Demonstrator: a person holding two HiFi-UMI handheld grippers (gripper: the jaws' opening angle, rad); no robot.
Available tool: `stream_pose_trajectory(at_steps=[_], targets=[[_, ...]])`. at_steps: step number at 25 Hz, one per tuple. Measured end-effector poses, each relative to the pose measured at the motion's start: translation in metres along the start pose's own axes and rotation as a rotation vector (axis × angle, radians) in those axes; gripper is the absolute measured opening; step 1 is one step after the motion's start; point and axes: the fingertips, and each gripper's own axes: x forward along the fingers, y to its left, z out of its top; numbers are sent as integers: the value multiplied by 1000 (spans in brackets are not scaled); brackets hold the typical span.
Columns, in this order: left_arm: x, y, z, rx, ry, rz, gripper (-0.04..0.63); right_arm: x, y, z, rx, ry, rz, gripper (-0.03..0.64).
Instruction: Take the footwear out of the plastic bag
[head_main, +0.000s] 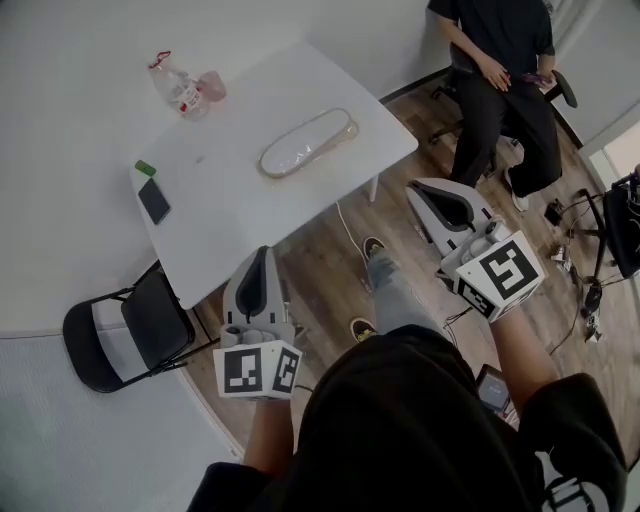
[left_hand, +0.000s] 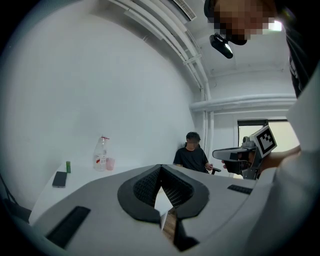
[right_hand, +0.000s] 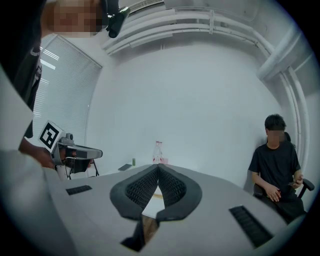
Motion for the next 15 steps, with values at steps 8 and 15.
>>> stream_pose_trajectory(at_steps=[8,15], targets=[[69,21,-9,2,49,-17,20,51,-53,-1,-37,31,3,17],[138,30,-14,21,96,-27,20,86,-105,-12,-55,59,12,17]])
